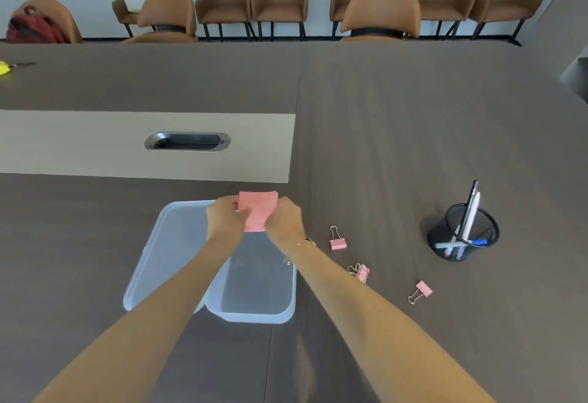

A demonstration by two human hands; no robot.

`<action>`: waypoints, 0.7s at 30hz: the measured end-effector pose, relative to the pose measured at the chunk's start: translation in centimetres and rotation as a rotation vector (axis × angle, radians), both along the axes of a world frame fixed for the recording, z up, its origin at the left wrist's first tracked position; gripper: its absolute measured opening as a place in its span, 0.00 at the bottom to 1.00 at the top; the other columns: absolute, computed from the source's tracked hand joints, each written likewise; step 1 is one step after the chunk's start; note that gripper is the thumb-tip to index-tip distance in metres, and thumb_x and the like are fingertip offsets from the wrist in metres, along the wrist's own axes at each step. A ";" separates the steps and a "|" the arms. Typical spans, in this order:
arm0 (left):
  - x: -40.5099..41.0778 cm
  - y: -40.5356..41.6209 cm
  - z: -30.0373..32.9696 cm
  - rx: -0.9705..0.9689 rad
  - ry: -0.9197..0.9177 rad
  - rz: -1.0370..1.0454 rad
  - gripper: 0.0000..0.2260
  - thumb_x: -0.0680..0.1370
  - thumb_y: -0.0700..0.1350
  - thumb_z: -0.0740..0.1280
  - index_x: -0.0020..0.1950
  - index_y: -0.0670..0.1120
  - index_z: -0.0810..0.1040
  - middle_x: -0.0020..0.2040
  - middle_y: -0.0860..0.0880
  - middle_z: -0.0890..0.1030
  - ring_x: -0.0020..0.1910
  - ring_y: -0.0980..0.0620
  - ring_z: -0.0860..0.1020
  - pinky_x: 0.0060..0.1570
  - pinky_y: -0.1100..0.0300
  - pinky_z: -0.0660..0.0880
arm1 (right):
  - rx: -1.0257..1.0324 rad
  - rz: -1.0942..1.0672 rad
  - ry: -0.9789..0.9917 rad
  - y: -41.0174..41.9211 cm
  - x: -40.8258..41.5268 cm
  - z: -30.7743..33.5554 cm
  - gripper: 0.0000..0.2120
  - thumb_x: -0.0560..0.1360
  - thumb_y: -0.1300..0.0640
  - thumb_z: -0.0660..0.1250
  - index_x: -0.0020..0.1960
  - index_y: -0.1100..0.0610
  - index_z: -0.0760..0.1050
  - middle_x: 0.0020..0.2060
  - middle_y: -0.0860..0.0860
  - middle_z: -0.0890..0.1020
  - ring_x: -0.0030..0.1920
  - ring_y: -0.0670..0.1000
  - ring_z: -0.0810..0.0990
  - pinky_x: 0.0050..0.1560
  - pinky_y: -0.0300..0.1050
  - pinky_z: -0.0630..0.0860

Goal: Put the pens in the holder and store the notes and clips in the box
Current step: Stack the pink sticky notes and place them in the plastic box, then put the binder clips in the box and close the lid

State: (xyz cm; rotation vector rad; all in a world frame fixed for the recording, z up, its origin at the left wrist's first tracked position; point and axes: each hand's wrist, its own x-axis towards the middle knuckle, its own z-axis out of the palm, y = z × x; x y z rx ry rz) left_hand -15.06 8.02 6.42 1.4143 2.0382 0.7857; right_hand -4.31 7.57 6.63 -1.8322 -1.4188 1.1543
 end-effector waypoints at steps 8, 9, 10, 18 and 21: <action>-0.7 -0.4 -6.8 -0.180 0.088 -0.113 0.04 0.74 0.37 0.64 0.42 0.42 0.78 0.29 0.54 0.71 0.34 0.48 0.71 0.33 0.60 0.68 | -0.260 0.205 -0.128 0.2 -1.7 -5.8 0.11 0.76 0.69 0.56 0.55 0.65 0.73 0.47 0.57 0.72 0.47 0.53 0.69 0.27 0.31 0.64; -0.8 -0.4 -7.2 -0.183 0.072 -0.118 0.04 0.74 0.38 0.64 0.41 0.44 0.78 0.30 0.54 0.72 0.35 0.48 0.73 0.34 0.60 0.69 | -0.278 0.192 -0.141 0.3 -1.7 -6.1 0.09 0.75 0.70 0.56 0.48 0.63 0.73 0.46 0.59 0.71 0.47 0.53 0.67 0.26 0.33 0.60; -0.8 -0.4 -7.4 -0.187 0.055 -0.114 0.05 0.74 0.39 0.64 0.39 0.46 0.77 0.31 0.54 0.73 0.34 0.48 0.74 0.32 0.61 0.69 | -0.288 0.177 -0.146 0.4 -1.7 -6.4 0.09 0.75 0.71 0.55 0.47 0.64 0.73 0.47 0.62 0.73 0.47 0.53 0.67 0.26 0.35 0.57; 0.1 0.7 -4.1 -0.043 0.043 -0.084 0.14 0.74 0.34 0.62 0.32 0.47 0.66 0.32 0.51 0.69 0.32 0.49 0.67 0.32 0.62 0.65 | -0.203 0.117 -0.003 0.7 1.0 -2.4 0.12 0.75 0.70 0.54 0.56 0.67 0.69 0.44 0.56 0.72 0.46 0.56 0.70 0.34 0.40 0.69; 0.9 1.0 -0.8 0.100 -0.024 -0.118 0.10 0.77 0.38 0.63 0.55 0.43 0.80 0.49 0.49 0.78 0.46 0.50 0.77 0.49 0.64 0.71 | 0.073 0.018 0.047 0.5 4.4 0.1 0.15 0.74 0.71 0.53 0.55 0.69 0.75 0.49 0.57 0.78 0.50 0.54 0.75 0.46 0.36 0.72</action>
